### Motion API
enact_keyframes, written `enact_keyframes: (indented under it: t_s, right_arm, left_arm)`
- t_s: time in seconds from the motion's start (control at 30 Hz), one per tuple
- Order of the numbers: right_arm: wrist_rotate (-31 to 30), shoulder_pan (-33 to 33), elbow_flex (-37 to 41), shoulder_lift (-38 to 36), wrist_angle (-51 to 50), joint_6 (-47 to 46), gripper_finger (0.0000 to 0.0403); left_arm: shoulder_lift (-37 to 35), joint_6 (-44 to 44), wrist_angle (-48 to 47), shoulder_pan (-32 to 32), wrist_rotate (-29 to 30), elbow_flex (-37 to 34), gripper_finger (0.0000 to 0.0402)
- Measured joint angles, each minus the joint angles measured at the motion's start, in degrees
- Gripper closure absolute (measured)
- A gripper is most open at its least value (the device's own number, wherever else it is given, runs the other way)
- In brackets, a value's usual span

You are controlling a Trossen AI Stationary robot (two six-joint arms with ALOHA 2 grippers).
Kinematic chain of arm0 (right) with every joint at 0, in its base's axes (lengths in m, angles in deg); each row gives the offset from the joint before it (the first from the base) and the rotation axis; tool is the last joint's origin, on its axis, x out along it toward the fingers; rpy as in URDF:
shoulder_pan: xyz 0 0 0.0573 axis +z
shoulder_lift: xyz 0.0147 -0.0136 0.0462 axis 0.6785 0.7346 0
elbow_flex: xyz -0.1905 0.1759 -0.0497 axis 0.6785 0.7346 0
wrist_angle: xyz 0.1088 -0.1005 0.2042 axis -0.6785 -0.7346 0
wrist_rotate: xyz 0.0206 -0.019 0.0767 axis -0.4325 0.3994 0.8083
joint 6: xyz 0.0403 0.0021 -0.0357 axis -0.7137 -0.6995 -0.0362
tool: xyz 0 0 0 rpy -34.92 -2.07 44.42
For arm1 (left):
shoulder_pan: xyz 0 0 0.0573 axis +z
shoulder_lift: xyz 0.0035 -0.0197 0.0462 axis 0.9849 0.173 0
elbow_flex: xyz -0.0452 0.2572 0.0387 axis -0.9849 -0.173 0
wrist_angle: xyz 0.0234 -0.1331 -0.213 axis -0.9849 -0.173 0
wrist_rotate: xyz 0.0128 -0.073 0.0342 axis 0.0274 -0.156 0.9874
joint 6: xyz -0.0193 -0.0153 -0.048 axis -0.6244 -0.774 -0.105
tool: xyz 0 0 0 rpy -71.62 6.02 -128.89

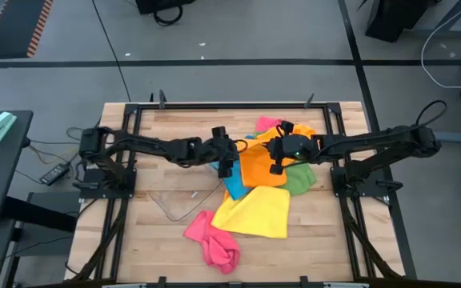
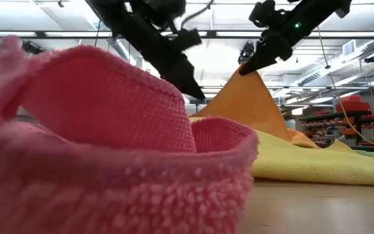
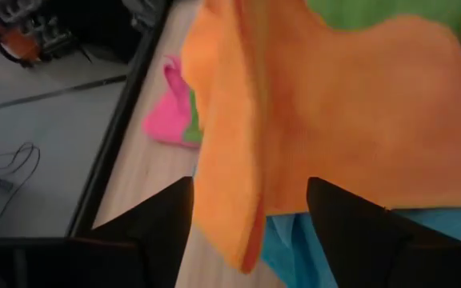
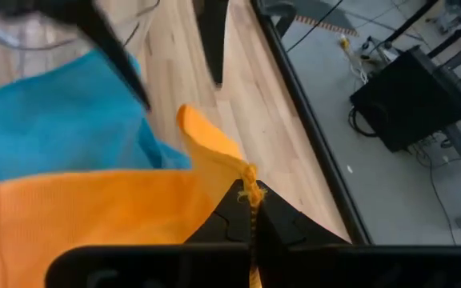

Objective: Fold microfiber towels
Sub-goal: Fold the left orange microfiber cloth

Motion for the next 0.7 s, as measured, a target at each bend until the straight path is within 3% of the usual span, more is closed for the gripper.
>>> enact_keyframes:
  t_s: [0.23, 0.7]
  right_arm:
    - [-0.6, 0.1, 0.0, -1.2, 0.1, -2.2, 0.0397]
    - [-1.4, 0.9, 0.0, -4.8, -1.4, -5.6, 0.0396]
  left_arm:
    - [3.6, 1.0, -2.9, 0.1, 2.1, 3.1, 0.0134]
    - [3.9, 0.6, -4.8, 0.8, 4.2, 3.8, 0.0176]
